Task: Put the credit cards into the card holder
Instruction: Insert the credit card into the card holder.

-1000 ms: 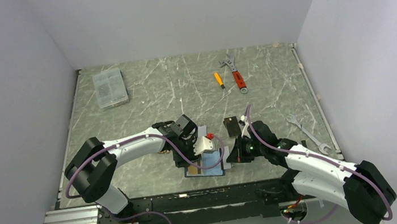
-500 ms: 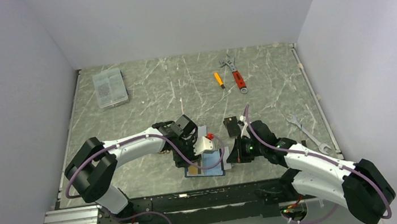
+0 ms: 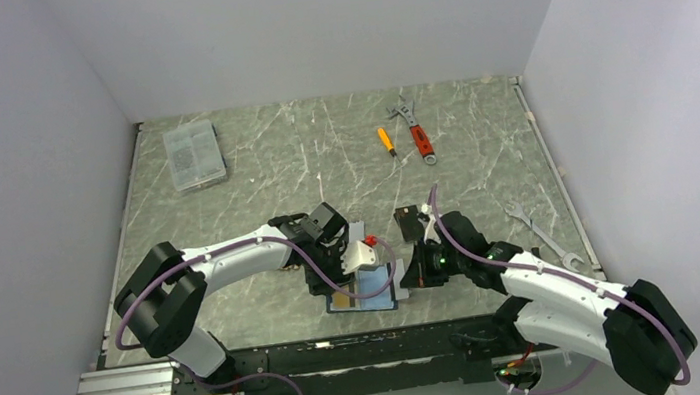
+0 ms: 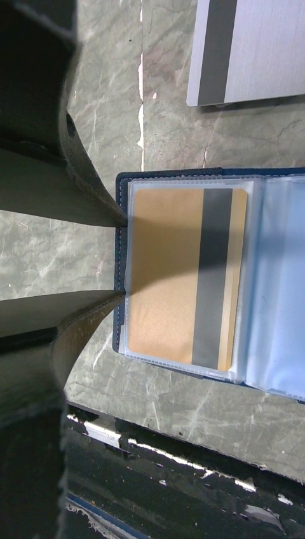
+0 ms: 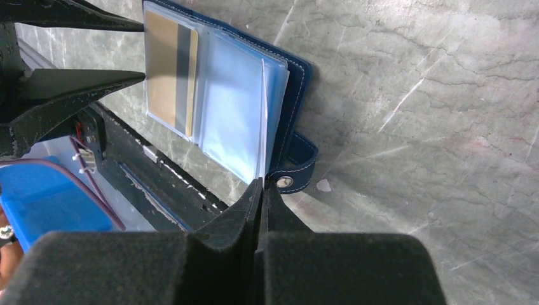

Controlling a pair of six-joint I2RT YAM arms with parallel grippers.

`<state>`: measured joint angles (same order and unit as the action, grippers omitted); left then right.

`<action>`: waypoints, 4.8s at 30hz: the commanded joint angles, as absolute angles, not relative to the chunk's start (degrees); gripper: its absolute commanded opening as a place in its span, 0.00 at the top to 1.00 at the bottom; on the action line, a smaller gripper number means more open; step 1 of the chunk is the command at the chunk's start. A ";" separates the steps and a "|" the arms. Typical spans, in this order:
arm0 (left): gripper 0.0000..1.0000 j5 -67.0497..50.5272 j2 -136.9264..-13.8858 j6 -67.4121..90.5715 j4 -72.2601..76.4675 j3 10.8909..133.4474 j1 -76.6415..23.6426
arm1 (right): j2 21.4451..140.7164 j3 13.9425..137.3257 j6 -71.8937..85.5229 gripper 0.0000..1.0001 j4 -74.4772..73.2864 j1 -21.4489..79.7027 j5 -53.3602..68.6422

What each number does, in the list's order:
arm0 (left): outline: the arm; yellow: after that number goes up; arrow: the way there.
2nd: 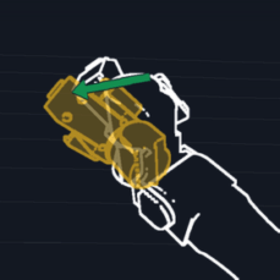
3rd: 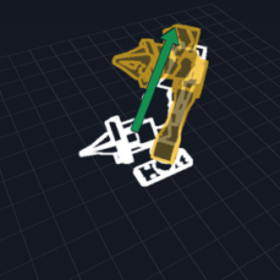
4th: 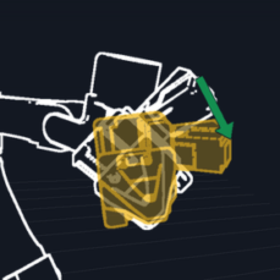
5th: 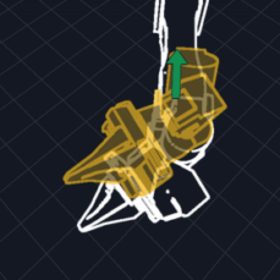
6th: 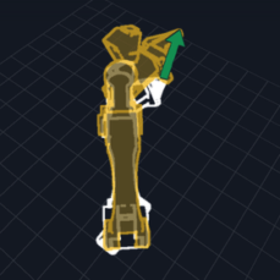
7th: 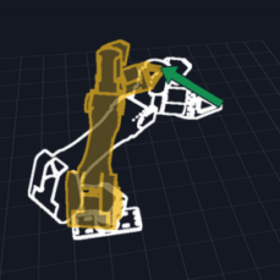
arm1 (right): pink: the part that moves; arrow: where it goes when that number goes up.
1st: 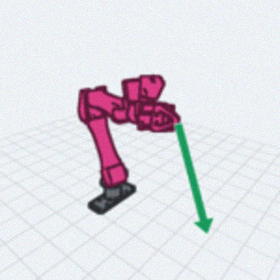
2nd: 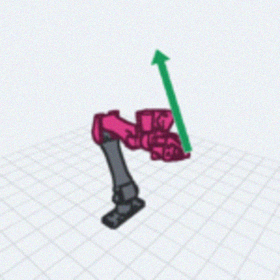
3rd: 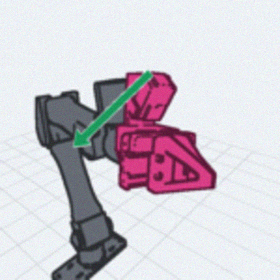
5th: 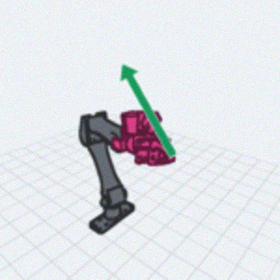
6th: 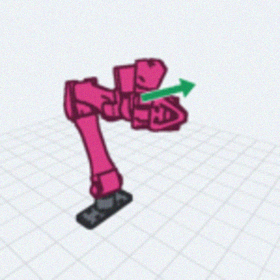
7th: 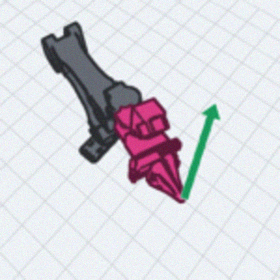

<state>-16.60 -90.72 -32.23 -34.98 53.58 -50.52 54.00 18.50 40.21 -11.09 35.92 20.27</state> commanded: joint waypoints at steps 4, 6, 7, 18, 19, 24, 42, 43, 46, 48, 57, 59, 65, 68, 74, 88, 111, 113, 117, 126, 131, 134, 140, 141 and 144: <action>0.53 -16.44 -90.43 -33.05 -35.23 54.32 -51.04 | 52.43 20.48 37.87 1.00 -15.76 35.68 19.32; 0.53 -16.44 -90.53 -33.05 -35.31 54.32 -50.98 | 52.33 20.29 38.09 1.00 -15.44 35.70 19.61; 0.54 -16.44 -90.53 -33.05 -35.25 54.32 -50.98 | 52.36 20.20 38.25 1.00 -15.14 35.69 19.79; 0.54 -15.54 -91.27 -33.22 -34.95 54.57 -51.14 | 49.66 19.35 40.75 1.00 -12.45 33.80 23.73; 0.54 -15.41 -91.45 -33.27 -34.91 54.53 -51.21 | 49.76 19.49 40.57 1.00 -12.77 33.65 23.64; 0.54 -15.03 -91.93 -33.35 -34.83 54.67 -51.33 | 50.46 19.64 39.53 1.00 -13.89 33.49 22.99; 0.55 -15.19 -92.24 -33.46 -35.20 54.95 -51.50 | 54.57 17.58 40.48 1.00 -8.56 33.55 24.59; 0.55 -15.18 -92.20 -33.48 -35.24 54.98 -51.53 | 54.71 17.42 40.68 1.00 -8.14 33.53 24.72; 0.55 -15.23 -92.24 -33.49 -35.25 54.97 -51.59 | 55.52 17.02 41.23 1.00 -6.96 33.57 24.91; 0.55 -15.19 -92.08 -33.49 -35.19 54.87 -51.60 | 56.00 16.76 41.58 1.00 -6.09 33.56 25.07; 0.55 -15.05 -91.78 -33.65 -35.26 54.76 -51.77 | 57.70 16.04 44.59 1.00 -0.72 33.53 27.15; 0.55 -15.07 -91.73 -33.66 -35.25 54.60 -51.85 | 57.83 15.89 45.05 1.00 -0.27 33.57 27.74; 0.55 -15.03 -91.27 -33.75 -34.99 54.08 -52.07 | 58.10 14.90 46.95 1.00 2.47 33.37 29.78; 0.56 -15.05 -91.21 -33.75 -35.15 54.14 -52.15 | 58.48 14.58 47.93 1.00 4.00 33.31 30.49; 0.56 -15.03 -91.05 -33.78 -35.09 53.96 -52.39 | 57.56 15.01 47.98 1.00 3.66 32.32 31.46; 0.57 -14.81 -91.26 -34.08 -35.52 54.16 -52.78 | 50.67 14.30 44.87 1.00 -9.61 28.69 28.70; 0.58 -14.59 -91.62 -34.10 -36.04 54.86 -53.00 | 56.91 13.22 43.18 1.00 -7.15 28.36 34.55; 0.58 -14.59 -91.55 -34.02 -36.03 54.84 -53.08 | 56.08 13.43 43.11 1.00 -7.50 28.37 34.48; 0.58 -14.58 -91.54 -34.17 -36.18 54.84 -53.02 | 53.80 14.15 42.62 1.00 -9.41 28.33 33.98; 0.59 -14.51 -91.96 -34.04 -36.37 55.40 -53.02 | 54.27 15.58 40.94 1.00 -10.81 28.38 34.71; 0.60 -14.36 -91.88 -34.18 -36.47 55.28 -53.02 | 55.00 16.10 39.73 1.00 -11.03 28.47 35.16; 0.60 -14.33 -91.94 -34.13 -36.52 55.35 -53.00 | 55.50 16.58 38.93 1.00 -11.46 28.50 35.30; 0.60 -14.46 -92.38 -34.04 -36.86 55.89 -53.00 | 56.06 18.75 36.72 1.00 -13.41 28.72 34.69; 0.60 -14.40 -92.47 -34.02 -36.92 55.92 -53.00 | 56.13 19.19 36.36 1.00 -13.78 28.92 34.59; 0.60 -14.37 -92.72 -34.02 -37.16 56.24 -53.01 | 56.04 20.22 35.78 1.00 -15.21 29.65 32.75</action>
<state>-14.48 -91.88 -33.43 -36.21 54.11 -52.71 56.18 17.04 37.95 -13.26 28.80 34.65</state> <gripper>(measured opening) 0.398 0.009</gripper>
